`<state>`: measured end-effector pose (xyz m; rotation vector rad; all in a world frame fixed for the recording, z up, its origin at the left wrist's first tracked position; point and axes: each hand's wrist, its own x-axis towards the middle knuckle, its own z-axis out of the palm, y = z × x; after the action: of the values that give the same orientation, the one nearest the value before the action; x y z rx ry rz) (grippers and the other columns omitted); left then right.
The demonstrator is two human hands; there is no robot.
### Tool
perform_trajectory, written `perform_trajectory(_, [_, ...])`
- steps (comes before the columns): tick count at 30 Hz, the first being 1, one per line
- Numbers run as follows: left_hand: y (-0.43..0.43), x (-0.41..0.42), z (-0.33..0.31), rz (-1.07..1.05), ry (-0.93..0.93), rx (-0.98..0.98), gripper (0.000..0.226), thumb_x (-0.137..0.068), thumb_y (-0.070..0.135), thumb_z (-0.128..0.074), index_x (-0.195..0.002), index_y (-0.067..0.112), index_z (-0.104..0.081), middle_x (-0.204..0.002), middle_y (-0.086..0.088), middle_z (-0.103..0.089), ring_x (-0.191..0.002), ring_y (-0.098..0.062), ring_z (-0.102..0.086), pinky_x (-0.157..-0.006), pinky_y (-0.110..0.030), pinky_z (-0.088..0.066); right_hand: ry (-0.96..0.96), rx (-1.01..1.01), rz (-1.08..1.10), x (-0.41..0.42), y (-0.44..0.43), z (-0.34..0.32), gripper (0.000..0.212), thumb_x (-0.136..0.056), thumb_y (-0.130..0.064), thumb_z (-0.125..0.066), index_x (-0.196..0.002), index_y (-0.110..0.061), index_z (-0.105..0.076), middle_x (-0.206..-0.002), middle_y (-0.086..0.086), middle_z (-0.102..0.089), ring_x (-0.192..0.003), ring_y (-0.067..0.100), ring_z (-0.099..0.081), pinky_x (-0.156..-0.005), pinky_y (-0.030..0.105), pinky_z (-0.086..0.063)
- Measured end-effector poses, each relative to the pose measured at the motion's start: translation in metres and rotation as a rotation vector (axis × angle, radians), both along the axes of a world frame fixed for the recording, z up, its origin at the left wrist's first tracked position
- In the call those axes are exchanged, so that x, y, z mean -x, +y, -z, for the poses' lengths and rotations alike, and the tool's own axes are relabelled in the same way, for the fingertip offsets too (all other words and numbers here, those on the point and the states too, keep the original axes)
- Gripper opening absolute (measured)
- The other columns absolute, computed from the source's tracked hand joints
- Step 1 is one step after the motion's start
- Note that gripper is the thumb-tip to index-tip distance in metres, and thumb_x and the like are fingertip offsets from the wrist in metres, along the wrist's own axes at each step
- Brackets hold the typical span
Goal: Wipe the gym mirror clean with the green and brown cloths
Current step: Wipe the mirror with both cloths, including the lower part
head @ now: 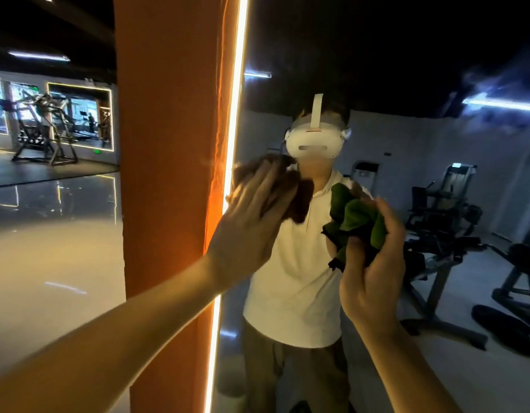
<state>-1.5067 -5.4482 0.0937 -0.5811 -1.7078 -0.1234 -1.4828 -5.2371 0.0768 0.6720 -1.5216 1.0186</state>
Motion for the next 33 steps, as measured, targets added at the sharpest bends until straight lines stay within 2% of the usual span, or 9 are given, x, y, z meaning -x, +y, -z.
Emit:
perform_trajectory(4, [-0.023,-0.007,0.104,-0.005,-0.117,0.214,0.043,-0.107,0.027,-0.052,-0.149,0.018,-0.051,-0.165,-0.024,-0.027,-0.156,-0.039,-0.021,-0.124,-0.055,-0.028,-0.028,-0.045,0.003,-0.006,-0.004,0.023,0.045,-0.102,-0.017,-0.049,-0.145,-0.007,-0.037,-0.135,0.011,-0.055,-0.124,-0.009,-0.052,-0.097,0.011,-0.046])
perform_trajectory(8, [-0.037,-0.020,0.148,-0.012,-0.154,0.416,0.041,-0.107,0.013,-0.049,-0.146,0.021,-0.059,-0.162,-0.021,-0.035,-0.154,-0.036,-0.029,-0.122,-0.050,-0.036,-0.019,-0.189,0.100,-0.002,0.004,0.050,0.037,-0.105,-0.022,-0.048,-0.138,-0.006,-0.047,-0.129,0.017,-0.058,-0.116,0.016,-0.060,-0.088,0.029,-0.056])
perform_trajectory(12, [-0.033,-0.013,0.068,-0.048,-0.005,0.356,0.049,-0.101,0.013,-0.063,-0.147,0.021,-0.048,-0.160,-0.018,-0.033,-0.146,-0.034,-0.042,-0.111,-0.036,-0.047,-0.029,-0.235,0.202,0.002,0.016,0.052,0.032,-0.103,-0.024,-0.049,-0.134,-0.019,-0.052,-0.125,0.015,-0.053,-0.093,0.027,-0.064,-0.065,0.033,-0.057])
perform_trajectory(17, [-0.001,-0.005,-0.019,-0.001,0.007,-0.087,0.047,-0.105,0.012,-0.058,-0.151,0.005,-0.050,-0.160,-0.029,-0.033,-0.152,-0.047,-0.026,-0.124,-0.056,-0.027,-0.039,-0.186,0.203,0.005,0.011,0.059,0.032,-0.104,-0.021,-0.051,-0.136,-0.016,-0.053,-0.125,0.016,-0.054,-0.097,0.027,-0.063,-0.070,0.036,-0.058])
perform_trajectory(23, [-0.006,-0.004,0.111,-0.032,-0.102,0.134,0.051,-0.107,0.027,-0.052,-0.155,0.017,-0.037,-0.166,-0.025,-0.017,-0.157,-0.042,-0.015,-0.126,-0.058,-0.020,-0.098,-0.135,0.091,0.000,0.010,0.067,0.034,-0.104,-0.021,-0.047,-0.137,-0.013,-0.050,-0.128,0.015,-0.053,-0.110,0.016,-0.058,-0.081,0.033,-0.058])
perform_trajectory(26, [-0.023,-0.018,0.199,-0.092,-0.191,0.387,0.054,-0.102,0.023,-0.056,-0.154,0.020,-0.043,-0.166,-0.025,-0.016,-0.158,-0.039,-0.012,-0.129,-0.053,-0.012,-0.093,-0.140,0.091,-0.001,0.007,0.068,0.033,-0.105,-0.019,-0.047,-0.136,-0.009,-0.051,-0.127,0.015,-0.054,-0.106,0.022,-0.062,-0.078,0.036,-0.059])
perform_trajectory(28, [-0.034,-0.032,0.230,-0.096,-0.230,0.508,0.057,-0.100,0.015,-0.055,-0.156,0.021,-0.044,-0.166,-0.020,-0.023,-0.158,-0.035,-0.016,-0.129,-0.050,-0.013,-0.089,-0.171,0.113,-0.005,0.008,0.070,0.032,-0.105,-0.018,-0.047,-0.135,-0.007,-0.051,-0.127,0.015,-0.053,-0.107,0.022,-0.062,-0.083,0.027,-0.056])
perform_trajectory(31, [-0.040,-0.032,0.207,-0.002,-0.211,0.512,0.063,-0.102,0.008,-0.053,-0.160,0.022,-0.033,-0.165,-0.014,-0.029,-0.156,-0.029,-0.025,-0.127,-0.044,-0.026,-0.094,-0.220,0.120,-0.009,0.011,0.074,0.033,-0.104,-0.017,-0.047,-0.134,-0.002,-0.053,-0.131,0.016,-0.051,-0.116,0.015,-0.055,-0.095,0.013,-0.045])
perform_trajectory(33, [-0.034,-0.022,0.156,0.008,-0.143,0.417,0.066,-0.101,0.002,-0.048,-0.161,0.022,-0.028,-0.163,-0.015,-0.029,-0.154,-0.031,-0.029,-0.116,-0.044,-0.044,-0.106,-0.207,0.109,-0.009,0.011,0.078,0.034,-0.105,-0.019,-0.046,-0.135,-0.004,-0.053,-0.134,0.016,-0.052,-0.119,0.011,-0.053,-0.094,0.016,-0.048])
